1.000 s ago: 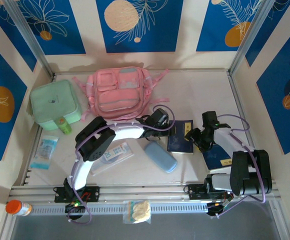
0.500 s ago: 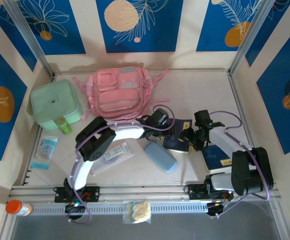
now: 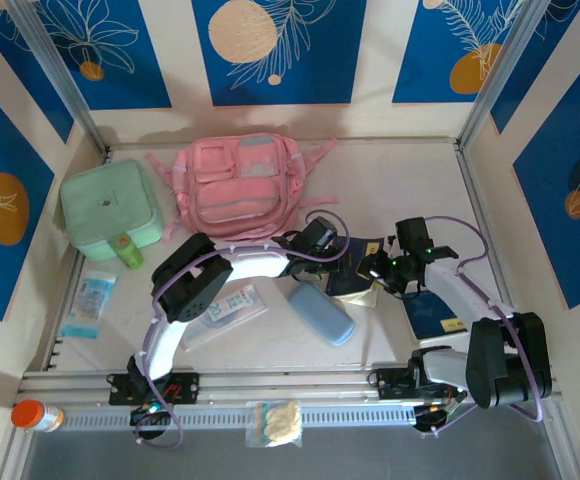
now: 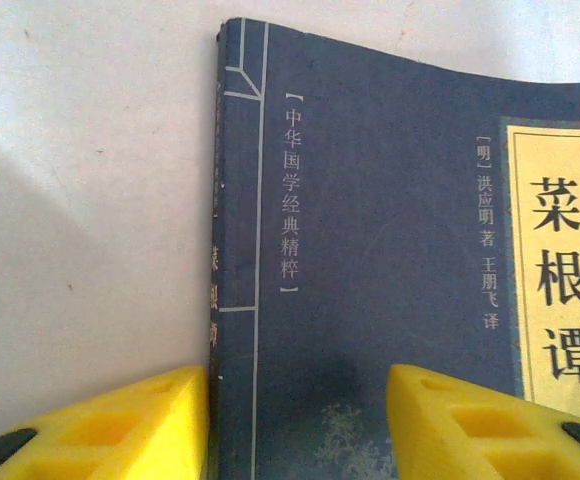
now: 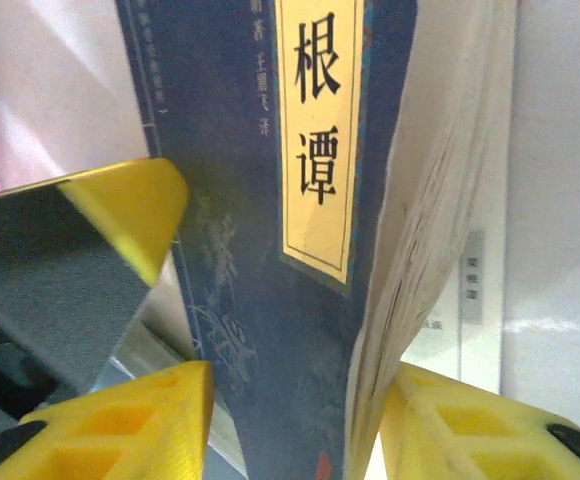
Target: Pack the student bag
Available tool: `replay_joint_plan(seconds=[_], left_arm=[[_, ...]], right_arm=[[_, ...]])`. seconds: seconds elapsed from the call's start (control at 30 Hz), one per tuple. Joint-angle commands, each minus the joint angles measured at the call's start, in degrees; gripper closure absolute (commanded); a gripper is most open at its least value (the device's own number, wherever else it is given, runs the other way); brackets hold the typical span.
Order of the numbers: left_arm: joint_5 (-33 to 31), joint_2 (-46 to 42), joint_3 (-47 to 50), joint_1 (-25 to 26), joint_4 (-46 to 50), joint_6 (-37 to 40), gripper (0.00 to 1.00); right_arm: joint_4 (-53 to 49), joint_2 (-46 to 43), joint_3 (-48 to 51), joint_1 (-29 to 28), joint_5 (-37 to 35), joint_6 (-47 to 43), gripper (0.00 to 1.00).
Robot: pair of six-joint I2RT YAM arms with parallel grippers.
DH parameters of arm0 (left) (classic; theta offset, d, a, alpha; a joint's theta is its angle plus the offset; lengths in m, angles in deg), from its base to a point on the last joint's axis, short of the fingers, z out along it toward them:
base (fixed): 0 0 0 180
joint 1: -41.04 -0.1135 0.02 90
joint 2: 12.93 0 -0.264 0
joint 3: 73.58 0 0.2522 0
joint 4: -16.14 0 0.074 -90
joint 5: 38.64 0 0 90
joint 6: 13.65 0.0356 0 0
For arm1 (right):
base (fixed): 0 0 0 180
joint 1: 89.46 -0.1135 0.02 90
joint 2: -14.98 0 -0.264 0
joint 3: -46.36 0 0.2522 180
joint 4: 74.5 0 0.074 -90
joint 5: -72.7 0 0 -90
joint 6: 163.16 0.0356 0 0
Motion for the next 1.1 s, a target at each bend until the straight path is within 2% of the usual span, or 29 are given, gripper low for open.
replay_joint_plan(seconds=[0.0, 0.13, 0.3, 0.53, 0.73, 0.9, 1.0, 1.07], left_arm=[[0.49, 1.73, -0.95, 0.51, 0.88, -0.21, 0.5], [0.12, 1.64, -1.46, 0.51, 1.54, 0.49, 0.5], [-0.09, 1.55, -1.57, 0.51, 1.77, 0.75, 0.5], [0.27, 0.56, -2.03, -0.11, 2.28, 1.1, 0.48], [2.95, -8.42, 4.52, -3.88, -3.66, -1.22, 0.38], [8.16, -18.7, 11.84, -9.35, -8.6, -3.44, 0.29], [13.67, -23.89, 14.73, -12.81, -9.61, -6.65, 0.26], [14.63, -27.45, 17.8, -14.14, -13.15, -8.83, 0.24]], right_arm=[[2.64, -1.21, 1.15, 0.61, 6.17, -0.97, 0.6], [1.14, -2.14, 0.87, 0.69, 5.24, -1.32, 0.7], [-0.75, -2.84, 0.68, 1.44, 4.45, -1.13, 0.77], [-0.68, -5.22, 0.36, 1.9, 7.19, -0.28, 0.94], [-1.21, -9.16, -2.48, 2.72, 11.61, 0.35, 0.98], [-0.21, -11.96, -6.42, 2.99, 15.54, 1.2, 1.0], [2.0, -12.62, -8.8, 2.96, 19.14, 1.91, 1.0], [3.78, -12.63, -9.98, 2.68, 21.24, 2.62, 1.0]])
